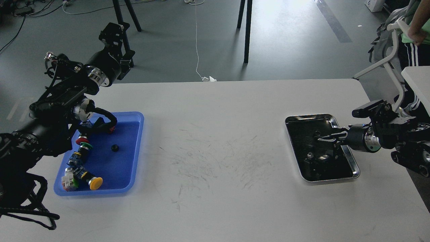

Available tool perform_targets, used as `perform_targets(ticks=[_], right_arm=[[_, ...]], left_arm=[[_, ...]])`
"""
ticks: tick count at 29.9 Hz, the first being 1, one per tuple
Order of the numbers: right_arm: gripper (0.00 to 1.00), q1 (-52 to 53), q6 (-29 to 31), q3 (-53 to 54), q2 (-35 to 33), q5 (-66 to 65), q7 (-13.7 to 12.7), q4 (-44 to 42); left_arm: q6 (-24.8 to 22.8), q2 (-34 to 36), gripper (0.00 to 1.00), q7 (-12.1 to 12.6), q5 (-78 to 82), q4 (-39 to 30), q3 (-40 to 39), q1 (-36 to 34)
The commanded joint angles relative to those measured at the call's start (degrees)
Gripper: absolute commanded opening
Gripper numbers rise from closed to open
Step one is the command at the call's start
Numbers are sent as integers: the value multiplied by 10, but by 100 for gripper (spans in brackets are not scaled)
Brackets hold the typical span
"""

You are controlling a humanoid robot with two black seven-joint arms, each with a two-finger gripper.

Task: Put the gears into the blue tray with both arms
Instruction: 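Lower the right gripper into the metal tray and the left into the blue tray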

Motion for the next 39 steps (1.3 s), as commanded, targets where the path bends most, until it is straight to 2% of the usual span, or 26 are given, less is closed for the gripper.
perform_targets(ticks=[1, 12, 17, 22, 27, 29, 39], right_arm=[[83, -6, -2, -1, 14, 0, 0, -18], [82, 1, -4, -2, 29, -2, 1, -17], [70, -1, -4, -3, 31, -4, 1, -17], [63, 1, -4, -17, 31, -18, 6, -17], [51, 2, -4, -18, 32, -20, 8, -16], [43, 2, -4, -18, 32, -20, 8, -16], [31, 2, -6, -18, 32, -21, 8, -16]], left_arm=[[-1, 2, 99, 0, -13, 0, 0, 2], [-1, 5, 99, 0, -14, -2, 0, 2], [-1, 5, 99, 0, -14, -2, 0, 3], [-1, 5, 99, 0, -15, -2, 0, 3], [-1, 5, 99, 0, -15, -2, 0, 3], [-1, 5, 99, 0, -15, -2, 0, 3], [-1, 5, 99, 0, -15, -2, 0, 3]])
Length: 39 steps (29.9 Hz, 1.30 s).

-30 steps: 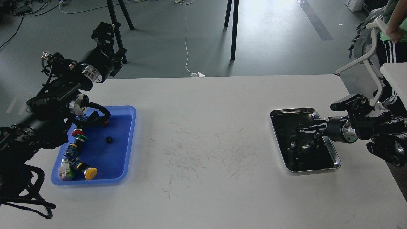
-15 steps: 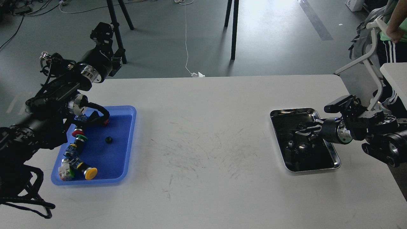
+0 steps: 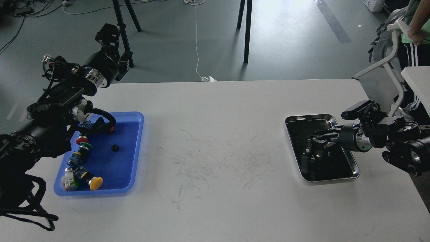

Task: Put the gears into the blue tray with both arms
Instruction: 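Lower the right gripper into the metal tray and the left into the blue tray, then grasp a small black part in the metal tray and lift it with the right gripper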

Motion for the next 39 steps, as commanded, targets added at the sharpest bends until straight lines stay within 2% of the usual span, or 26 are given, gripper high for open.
perform_targets(ticks=[1, 5, 9, 16, 25, 32, 39], right_arm=[[30, -1, -2, 0, 0, 0, 0, 0], [20, 2, -6, 2, 1, 0, 1, 3], [16, 22, -9, 5, 1, 3, 2, 9], [16, 76, -9, 32, 6, 10, -1, 45], [16, 100, -14, 99, 82, 10, -2, 47], [16, 80, -107, 150, 158, 11, -1, 92], [16, 57, -161, 155, 229, 11, 4, 98]], left_arm=[[0, 1, 99, 0, 0, 0, 0, 0], [0, 1, 99, 0, 0, 0, 0, 0], [0, 2, 99, 0, 0, -1, 0, 1], [-14, 15, 99, 0, -12, -3, 0, 0], [-18, 30, 99, 0, -13, -4, -2, -2], [-19, 45, 99, 0, -14, -6, -5, -1], [-21, 49, 99, 0, -15, -6, -9, 1]])
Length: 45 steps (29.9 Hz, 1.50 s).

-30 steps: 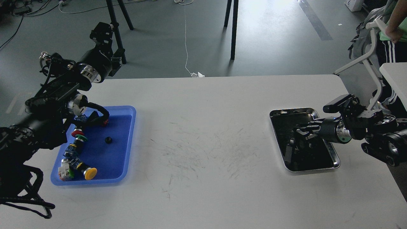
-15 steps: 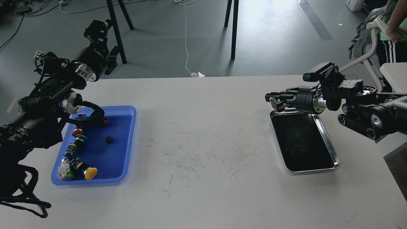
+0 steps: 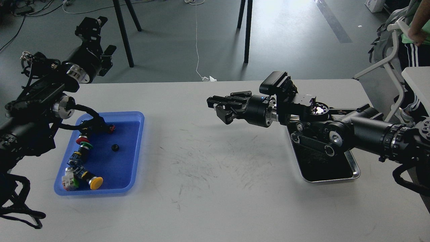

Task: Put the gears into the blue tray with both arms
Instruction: 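Grasp a small black part in the metal tray and lift it with the right gripper, then place the small black part on the table centre and raise the right gripper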

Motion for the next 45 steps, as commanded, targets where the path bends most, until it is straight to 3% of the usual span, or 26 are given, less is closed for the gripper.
perform_targets(ticks=[1, 6, 38, 39, 45], right_arm=[[16, -16, -22, 0, 36, 0, 3, 3], [15, -41, -34, -5, 82, -3, 3, 1], [17, -87, -45, -91, 82, -28, 3, -31], [18, -87, -45, -91, 82, -28, 3, -31], [50, -92, -45, -90, 82, -27, 3, -30]], left_arm=[[-4, 5, 99, 0, -1, 0, -4, 0], [-4, 11, 99, 0, -1, -1, -5, 0], [-4, 20, 99, 0, -1, -1, -8, 6], [-4, 20, 99, 0, -1, -1, -8, 6], [-4, 21, 99, 0, -9, -1, -12, 7]])
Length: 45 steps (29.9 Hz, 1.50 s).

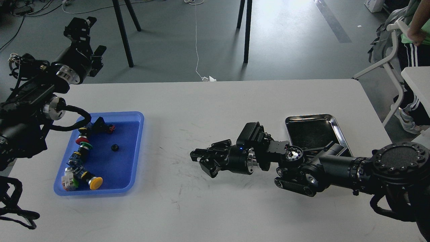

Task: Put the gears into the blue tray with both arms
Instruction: 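Place the small black part on the table centre and raise the right gripper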

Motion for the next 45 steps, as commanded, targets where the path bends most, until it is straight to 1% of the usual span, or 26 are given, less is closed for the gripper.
perform_targets(ticks=[1, 10, 13, 15, 17, 18, 22, 23, 25, 27, 30, 31, 33, 35, 38, 40, 45], right_arm=[[51, -5, -1, 1, 0, 2, 0, 2], [53, -7, -2, 7, 0, 3, 0, 4], [54, -7, -2, 14, 0, 3, 0, 4], [59, -6, -2, 30, 0, 6, 0, 3], [67, -6, -2, 59, 0, 10, 0, 3], [68, -6, -1, 71, 0, 10, 0, 3], [68, -5, -1, 111, 0, 13, 0, 4], [68, -5, -1, 126, 0, 18, 0, 5], [68, -4, 7, 171, 0, 66, 0, 6], [69, -1, 8, 197, 0, 126, 0, 6], [77, 2, 7, 225, 0, 198, 0, 5], [80, 5, 7, 240, -2, 215, 0, 4], [94, 5, 8, 288, -25, 251, 0, 4], [95, 2, 15, 325, -46, 297, 0, 5], [95, 0, 38, 351, -86, 376, 0, 6], [95, -1, 44, 354, -108, 417, 0, 8], [95, -4, 44, 359, -140, 473, 0, 9]], left_arm=[[0, 1, 99, 0, -5, 0, -4, 0], [-3, 13, 99, 0, -8, -3, -5, 4], [8, 11, 99, 0, -9, -2, -6, 9], [11, 12, 98, 0, -15, -2, -12, 13], [15, 8, 98, 0, -21, -4, -22, 14], [21, 8, 98, 0, -26, -4, -26, 14], [65, 4, 98, 0, -31, 3, -30, 15], [65, 5, 98, 0, -32, 1, -30, 18], [52, 3, 98, 0, -34, -1, -32, 21], [30, 13, 98, 0, -34, 0, -33, 22], [11, 3, 98, 0, -36, 5, -35, 22], [12, 2, 98, 0, -36, 0, -35, 21], [12, -4, 98, 0, -37, -6, -35, 21], [14, -15, 98, 0, -36, -5, -29, 22], [15, -19, 99, 0, -34, -5, -27, 23], [9, -19, 99, 0, -32, -13, -27, 25], [3, -23, 99, 0, -28, -33, -21, 28]])
